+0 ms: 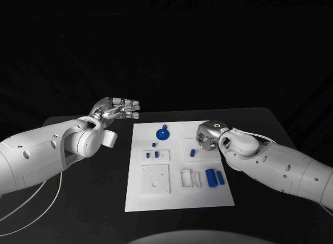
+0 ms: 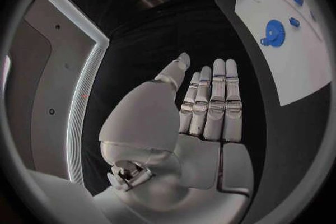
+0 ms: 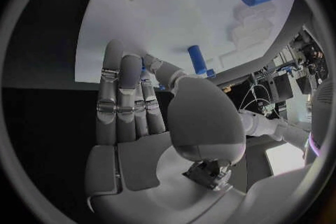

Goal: Assemble the parts on the task board

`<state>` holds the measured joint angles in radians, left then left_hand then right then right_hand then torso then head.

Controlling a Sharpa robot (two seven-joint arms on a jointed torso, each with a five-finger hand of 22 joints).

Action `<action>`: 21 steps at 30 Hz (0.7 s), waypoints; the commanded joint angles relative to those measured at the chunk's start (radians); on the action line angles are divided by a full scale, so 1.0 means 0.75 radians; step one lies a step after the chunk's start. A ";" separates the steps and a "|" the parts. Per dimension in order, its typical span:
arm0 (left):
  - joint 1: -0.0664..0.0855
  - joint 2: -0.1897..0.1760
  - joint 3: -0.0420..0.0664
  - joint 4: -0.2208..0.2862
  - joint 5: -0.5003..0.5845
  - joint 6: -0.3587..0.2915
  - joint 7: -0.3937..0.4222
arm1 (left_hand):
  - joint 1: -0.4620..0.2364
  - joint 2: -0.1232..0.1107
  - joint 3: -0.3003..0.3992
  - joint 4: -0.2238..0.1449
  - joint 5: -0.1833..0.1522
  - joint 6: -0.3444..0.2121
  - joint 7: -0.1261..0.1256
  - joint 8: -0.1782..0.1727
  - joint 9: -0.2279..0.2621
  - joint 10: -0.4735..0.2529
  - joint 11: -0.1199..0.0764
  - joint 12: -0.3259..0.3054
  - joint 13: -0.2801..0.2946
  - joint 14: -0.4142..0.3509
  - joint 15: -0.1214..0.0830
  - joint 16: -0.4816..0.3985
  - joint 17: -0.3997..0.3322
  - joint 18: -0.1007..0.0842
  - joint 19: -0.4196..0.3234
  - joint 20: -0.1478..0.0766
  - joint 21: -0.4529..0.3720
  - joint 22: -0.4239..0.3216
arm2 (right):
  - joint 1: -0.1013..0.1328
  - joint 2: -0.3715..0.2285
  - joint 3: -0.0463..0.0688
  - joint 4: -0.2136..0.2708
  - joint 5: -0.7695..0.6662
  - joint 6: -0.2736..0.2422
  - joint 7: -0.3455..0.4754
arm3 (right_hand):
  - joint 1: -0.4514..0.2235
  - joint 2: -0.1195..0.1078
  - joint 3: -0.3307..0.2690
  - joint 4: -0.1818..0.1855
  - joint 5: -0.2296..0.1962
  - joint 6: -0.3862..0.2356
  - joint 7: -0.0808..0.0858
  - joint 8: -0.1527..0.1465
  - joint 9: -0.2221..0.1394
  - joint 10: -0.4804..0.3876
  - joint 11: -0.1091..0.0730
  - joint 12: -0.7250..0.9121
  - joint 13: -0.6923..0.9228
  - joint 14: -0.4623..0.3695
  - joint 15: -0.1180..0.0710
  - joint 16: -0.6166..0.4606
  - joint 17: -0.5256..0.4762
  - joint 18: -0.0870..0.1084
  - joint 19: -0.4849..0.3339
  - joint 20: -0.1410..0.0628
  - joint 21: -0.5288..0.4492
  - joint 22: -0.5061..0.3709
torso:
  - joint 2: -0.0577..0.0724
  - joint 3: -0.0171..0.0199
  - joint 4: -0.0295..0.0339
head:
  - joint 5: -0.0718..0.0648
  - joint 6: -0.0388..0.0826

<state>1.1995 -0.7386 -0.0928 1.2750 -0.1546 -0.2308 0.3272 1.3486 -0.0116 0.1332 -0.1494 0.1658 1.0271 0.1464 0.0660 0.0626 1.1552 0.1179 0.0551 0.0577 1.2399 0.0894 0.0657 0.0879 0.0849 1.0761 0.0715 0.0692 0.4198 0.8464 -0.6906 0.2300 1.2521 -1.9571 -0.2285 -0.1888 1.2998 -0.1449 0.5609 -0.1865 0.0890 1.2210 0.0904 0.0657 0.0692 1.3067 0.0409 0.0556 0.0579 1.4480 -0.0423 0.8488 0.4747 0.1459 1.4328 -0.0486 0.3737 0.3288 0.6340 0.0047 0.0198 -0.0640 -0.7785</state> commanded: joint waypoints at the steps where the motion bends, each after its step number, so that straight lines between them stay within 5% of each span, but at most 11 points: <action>1: 0.002 -0.001 0.002 0.002 0.016 0.003 0.019 | -0.003 0.012 -0.002 -0.009 0.009 -0.002 -0.002 -0.002 0.000 -0.007 0.000 0.006 0.001 -0.010 0.002 -0.003 -0.002 -0.016 0.007 0.002 0.008 -0.004 | -0.008 0.005 -0.007 0.003 -0.026 0.034 0.001 | 0.007 0.019 0.023 -0.005 -0.006 0.028 -0.004 -0.002 0.002 0.035 -0.012 0.005 0.005 -0.003 -0.013 0.008 0.002 0.003 0.000 -0.016 0.000 0.004 | -0.001 0.0001 -0.0007 | 0.000 -0.002; 11: 0.002 -0.004 0.002 0.001 0.016 0.008 0.011 | -0.002 0.013 -0.001 -0.011 0.009 0.001 -0.003 -0.002 0.000 -0.007 0.000 0.006 0.001 -0.011 0.002 -0.003 -0.002 -0.016 0.008 0.001 0.008 -0.007 | -0.009 0.003 -0.008 0.010 -0.074 0.017 -0.051 | 0.007 0.027 0.126 -0.033 -0.041 0.070 -0.016 -0.002 0.010 0.088 -0.023 0.006 0.008 -0.004 -0.025 0.012 0.001 -0.010 0.013 -0.034 -0.009 0.015 | 0.000 0.0011 -0.0012 | 0.001 -0.006; 21: 0.002 -0.003 0.002 -0.013 0.016 0.012 0.005 | -0.001 0.014 0.001 -0.015 0.009 0.000 -0.003 -0.003 0.000 -0.009 0.000 0.005 0.001 -0.012 0.003 -0.003 -0.002 -0.016 0.007 0.002 0.009 -0.011 | -0.009 -0.011 -0.004 0.041 -0.085 -0.060 -0.066 | 0.043 0.041 0.087 -0.015 -0.054 0.075 -0.018 -0.002 0.007 0.095 -0.026 0.006 0.006 -0.001 -0.028 0.011 0.007 -0.019 0.023 -0.044 -0.021 0.021 | -0.001 0.0002 -0.0015 | 0.004 -0.005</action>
<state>1.1995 -0.7424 -0.0928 1.2664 -0.1504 -0.2301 0.3249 1.3486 -0.0117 0.1344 -0.1562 0.1694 1.0271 0.1464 0.0660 0.0626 1.1553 0.1178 0.0551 0.0576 1.2361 0.0932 0.0657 0.0880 0.0849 1.0760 0.0714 0.0732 0.4122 0.8397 -0.6963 0.2251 1.2760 -1.9995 -0.2499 -0.2285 1.3204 -0.1168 0.6292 -0.1972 0.0532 1.2707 0.0762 0.0626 0.0757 1.3389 0.0551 0.0560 0.0602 1.4468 -0.0590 0.8548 0.4792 0.1128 1.4475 -0.0774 0.3636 0.3442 0.6335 0.0053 0.0187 -0.0617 -0.7827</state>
